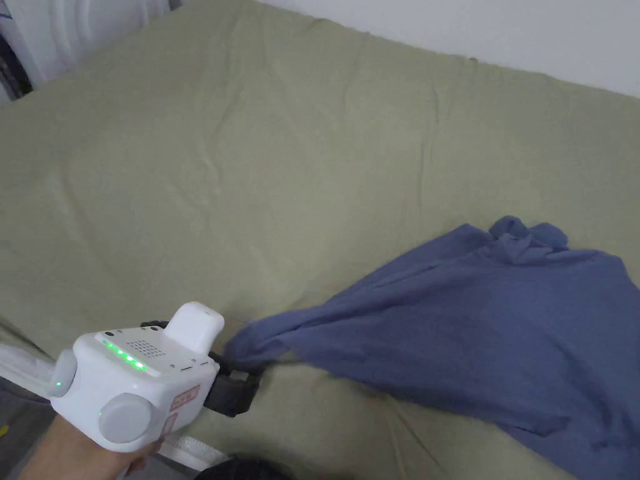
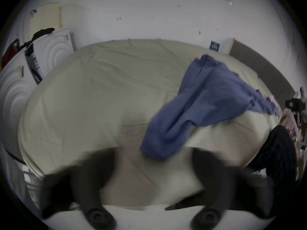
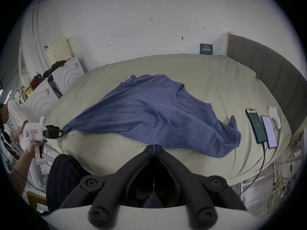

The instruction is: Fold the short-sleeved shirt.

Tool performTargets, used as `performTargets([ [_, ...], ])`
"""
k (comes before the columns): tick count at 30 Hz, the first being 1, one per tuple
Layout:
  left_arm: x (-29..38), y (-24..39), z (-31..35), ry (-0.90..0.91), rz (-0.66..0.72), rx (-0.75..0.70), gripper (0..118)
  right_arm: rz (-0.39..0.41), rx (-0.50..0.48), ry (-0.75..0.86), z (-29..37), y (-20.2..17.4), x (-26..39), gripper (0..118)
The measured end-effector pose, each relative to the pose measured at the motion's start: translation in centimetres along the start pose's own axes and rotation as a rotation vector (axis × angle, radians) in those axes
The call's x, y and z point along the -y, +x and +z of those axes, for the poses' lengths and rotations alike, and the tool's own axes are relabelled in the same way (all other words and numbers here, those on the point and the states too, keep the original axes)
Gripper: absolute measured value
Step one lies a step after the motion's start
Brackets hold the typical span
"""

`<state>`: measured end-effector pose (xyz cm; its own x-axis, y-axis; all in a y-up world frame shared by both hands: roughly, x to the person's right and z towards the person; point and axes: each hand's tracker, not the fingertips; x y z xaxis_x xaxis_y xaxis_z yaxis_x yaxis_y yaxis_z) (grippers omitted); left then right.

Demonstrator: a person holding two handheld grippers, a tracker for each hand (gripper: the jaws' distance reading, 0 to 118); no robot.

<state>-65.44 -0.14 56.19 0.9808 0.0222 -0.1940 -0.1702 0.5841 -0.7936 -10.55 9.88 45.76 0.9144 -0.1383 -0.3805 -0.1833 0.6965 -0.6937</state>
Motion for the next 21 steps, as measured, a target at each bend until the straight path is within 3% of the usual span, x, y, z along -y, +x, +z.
performTargets([
  [5, -0.8, -0.1, -2.4, 0.015, -0.029, 0.076, 106, -0.025, 0.015, -0.017, -0.6, -0.4, -0.7, 0],
  [7, -1.1, 0.2, -2.8, 0.026, -0.039, 0.073, 96, -0.032, 0.017, -0.023, -1.1, 0.1, -0.8, 0],
  [10, -2.0, 0.6, -2.9, -0.004, -0.045, 0.069, 58, -0.044, 0.018, -0.036, -1.4, 0.0, -1.0, 0],
  [11, -2.1, 0.5, -2.4, -0.003, -0.045, 0.073, 37, -0.046, 0.013, -0.036, -1.3, -0.1, -1.1, 0],
  [12, -2.2, 0.8, -2.0, 0.002, -0.054, 0.074, 7, -0.044, 0.008, -0.032, -1.1, -0.2, -1.3, 0],
  [14, -2.8, 1.6, -0.8, 0.053, -0.089, 0.019, 6, -0.034, 0.000, -0.026, -1.1, -0.3, -1.7, 0],
  [19, -3.4, 2.3, 1.5, 0.065, -0.062, 0.079, 5, 0.007, -0.042, -0.015, -1.9, -0.1, -4.5, 0],
  [21, -3.5, 2.1, 1.8, 0.080, -0.008, 0.085, 5, 0.077, -0.043, -0.029, -3.5, 0.1, -6.6, 0],
])
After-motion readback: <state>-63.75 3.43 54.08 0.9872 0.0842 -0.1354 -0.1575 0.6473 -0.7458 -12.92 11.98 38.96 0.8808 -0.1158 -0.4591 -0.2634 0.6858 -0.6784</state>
